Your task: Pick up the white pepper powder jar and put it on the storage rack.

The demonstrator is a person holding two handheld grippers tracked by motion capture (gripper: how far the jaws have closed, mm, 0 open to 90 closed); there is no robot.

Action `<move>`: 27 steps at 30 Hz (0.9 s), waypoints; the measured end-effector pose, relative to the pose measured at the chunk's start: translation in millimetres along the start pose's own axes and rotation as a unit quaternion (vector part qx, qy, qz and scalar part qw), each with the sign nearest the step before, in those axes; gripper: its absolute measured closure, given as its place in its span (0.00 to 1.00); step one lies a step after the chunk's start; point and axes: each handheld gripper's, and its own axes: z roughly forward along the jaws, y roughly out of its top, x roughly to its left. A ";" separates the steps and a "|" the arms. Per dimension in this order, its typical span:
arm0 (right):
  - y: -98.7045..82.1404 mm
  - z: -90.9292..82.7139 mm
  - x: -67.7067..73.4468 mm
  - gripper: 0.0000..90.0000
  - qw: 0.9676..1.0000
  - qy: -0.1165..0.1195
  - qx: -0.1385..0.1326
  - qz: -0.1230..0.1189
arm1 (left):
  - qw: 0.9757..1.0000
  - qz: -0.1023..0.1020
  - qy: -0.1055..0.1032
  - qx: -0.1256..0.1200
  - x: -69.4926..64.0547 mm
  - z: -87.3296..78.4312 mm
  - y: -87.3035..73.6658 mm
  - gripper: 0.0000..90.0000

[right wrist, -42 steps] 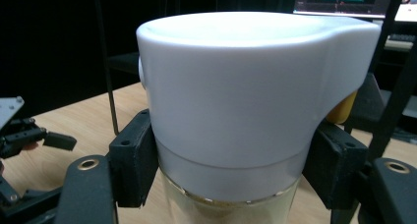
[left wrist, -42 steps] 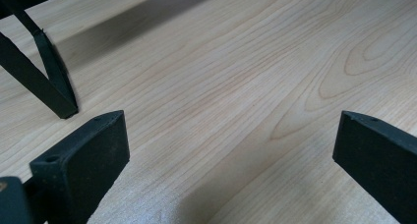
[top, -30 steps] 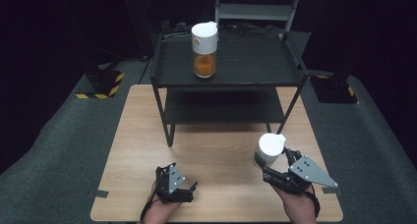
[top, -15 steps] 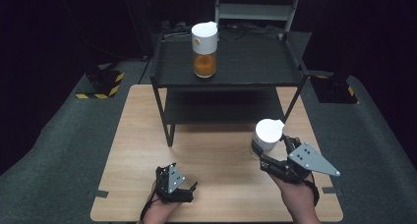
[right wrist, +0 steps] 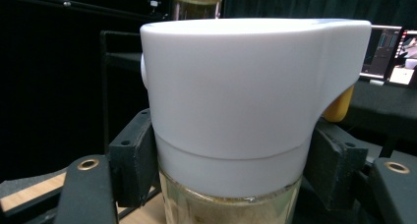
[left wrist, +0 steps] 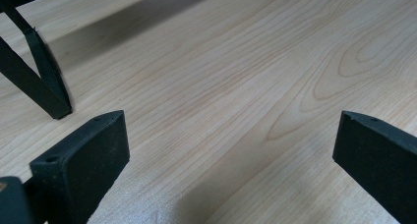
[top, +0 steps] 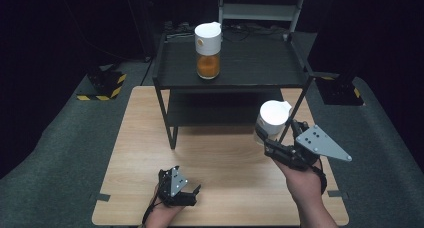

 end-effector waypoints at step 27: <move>49.2 29.2 -12.1 0.33 0.999 -0.027 -0.022 -0.003 | 1.000 -0.004 -0.005 -0.003 2.4 -0.3 -1.0 0.01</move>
